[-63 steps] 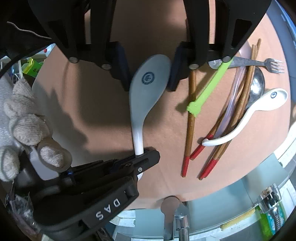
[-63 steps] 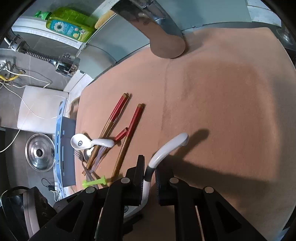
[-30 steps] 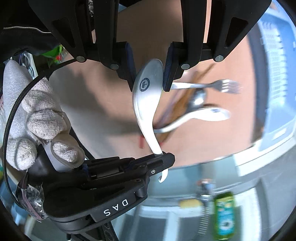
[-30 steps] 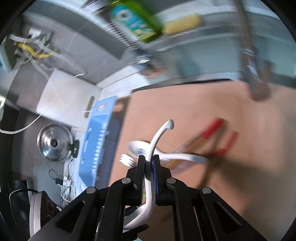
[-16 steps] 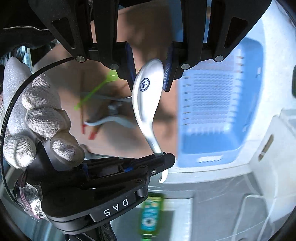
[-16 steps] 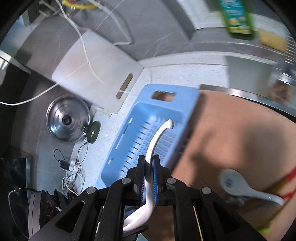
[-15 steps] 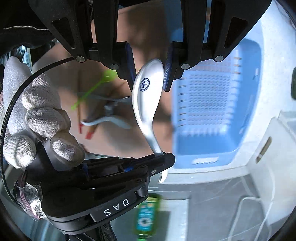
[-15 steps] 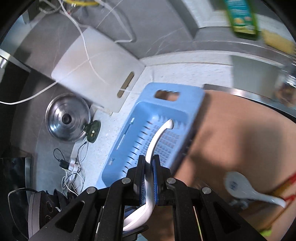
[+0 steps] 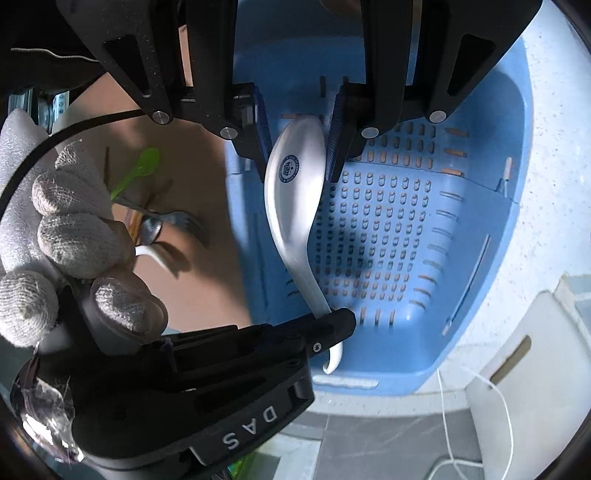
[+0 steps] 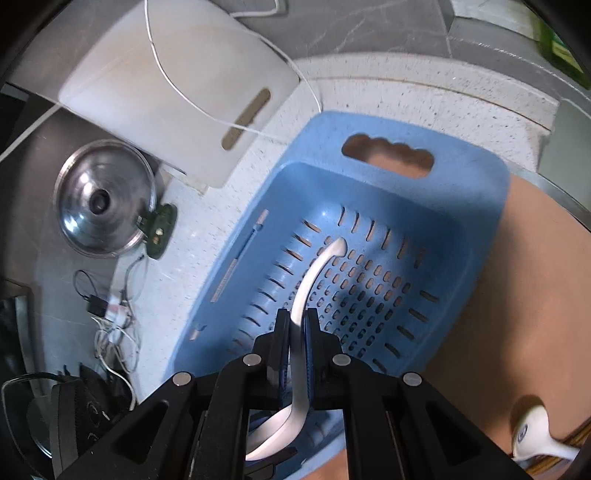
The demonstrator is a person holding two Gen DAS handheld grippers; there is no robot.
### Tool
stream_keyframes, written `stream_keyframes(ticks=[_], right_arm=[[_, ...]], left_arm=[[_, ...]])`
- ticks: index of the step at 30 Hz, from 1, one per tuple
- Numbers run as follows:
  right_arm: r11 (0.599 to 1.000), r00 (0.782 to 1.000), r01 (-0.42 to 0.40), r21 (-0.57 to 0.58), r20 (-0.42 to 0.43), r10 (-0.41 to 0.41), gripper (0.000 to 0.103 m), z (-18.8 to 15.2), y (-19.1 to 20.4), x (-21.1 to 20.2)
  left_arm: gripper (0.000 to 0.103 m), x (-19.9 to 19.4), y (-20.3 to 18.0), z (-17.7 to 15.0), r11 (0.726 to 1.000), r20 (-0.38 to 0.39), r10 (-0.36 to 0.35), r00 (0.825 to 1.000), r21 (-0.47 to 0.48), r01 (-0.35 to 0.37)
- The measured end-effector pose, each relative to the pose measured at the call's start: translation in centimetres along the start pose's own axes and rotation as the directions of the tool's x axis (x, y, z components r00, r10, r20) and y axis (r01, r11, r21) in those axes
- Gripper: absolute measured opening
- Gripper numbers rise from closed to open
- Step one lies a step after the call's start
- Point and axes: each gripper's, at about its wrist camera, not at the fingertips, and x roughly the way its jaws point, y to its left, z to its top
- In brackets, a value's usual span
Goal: Organize utensils
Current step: 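Open the left tool to drop the spoon into the blue basket, then move the left tool back over the utensil pile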
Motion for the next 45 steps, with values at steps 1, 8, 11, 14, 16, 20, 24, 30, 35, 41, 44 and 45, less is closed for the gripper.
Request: stream_keyframes(ticks=[1, 8, 11, 14, 16, 20, 24, 30, 35, 41, 44, 45], right_arm=[[1.0, 1.0, 0.006, -0.002, -0.007, -0.006, 0.007, 0.1, 0.0, 0.3], [0.998, 0.996, 0.06, -0.029, -0.066, -0.062, 0.007, 1.0, 0.4, 3.1], [0.996, 0.993, 0.084, -0.037, -0.082, -0.087, 0.007, 1.1, 0.4, 3.9], [0.994, 0.989, 0.1, -0.04, -0.103, -0.104, 0.007, 1.0, 0.3, 4.6], [0.992, 0.987, 0.113, -0.049, -0.108, -0.118, 0.008, 0.9, 0.3, 4.9], [0.991, 0.986, 0.119, -0.054, -0.111, -0.124, 0.008, 1.0, 0.3, 5.1], [0.99, 0.985, 0.121, -0.072, -0.116, -0.129, 0.009, 1.1, 0.4, 5.1], [0.99, 0.988, 0.117, -0.082, -0.09, -0.125, 0.02, 0.9, 0.7, 3.8], [0.991, 0.994, 0.096, -0.093, -0.044, -0.1, 0.027, 0.4, 0.9, 1.0], [0.991, 0.996, 0.07, -0.113, 0.06, -0.064, 0.036, -1.5, 0.0, -5.8], [0.993, 0.991, 0.06, -0.099, 0.128, -0.047, 0.047, -3.0, -1.5, -10.2], [0.993, 0.987, 0.066, -0.094, 0.15, -0.052, 0.047, -3.4, -2.0, -11.4]], left_arm=[[0.027, 0.4, 0.2, 0.0, 1.0, -0.008, -0.001, 1.0, -0.004, 0.001], [0.025, 2.1, 0.9, 0.2, 1.0, -0.044, 0.003, 0.999, -0.01, -0.004], [0.025, 2.5, 1.2, 0.2, 1.0, -0.051, 0.002, 0.999, -0.018, -0.003], [0.021, 3.1, 1.4, 0.3, 1.0, -0.059, 0.004, 0.998, -0.023, -0.005], [0.02, 3.4, 1.7, 0.5, 1.0, -0.063, 0.002, 0.998, -0.031, -0.004], [0.02, 3.7, 1.8, 1.0, 0.999, -0.069, 0.006, 0.998, -0.031, -0.008], [0.02, 4.0, 1.8, 1.2, 1.0, -0.075, 0.004, 0.997, -0.029, -0.006], [0.02, 3.3, 1.2, 1.4, 0.999, -0.071, 0.015, 0.997, -0.033, -0.018], [0.02, 2.1, 0.8, 1.3, 0.999, -0.051, 0.035, 0.998, -0.036, -0.037], [0.021, -0.3, -0.6, 1.1, 0.998, -0.002, 0.053, 0.999, -0.028, -0.053], [0.021, -1.1, -2.0, 1.1, 0.998, 0.026, 0.055, 0.998, -0.008, -0.055], [0.023, -1.5, -2.4, 1.0, 0.999, 0.035, 0.054, 0.998, -0.005, -0.054]])
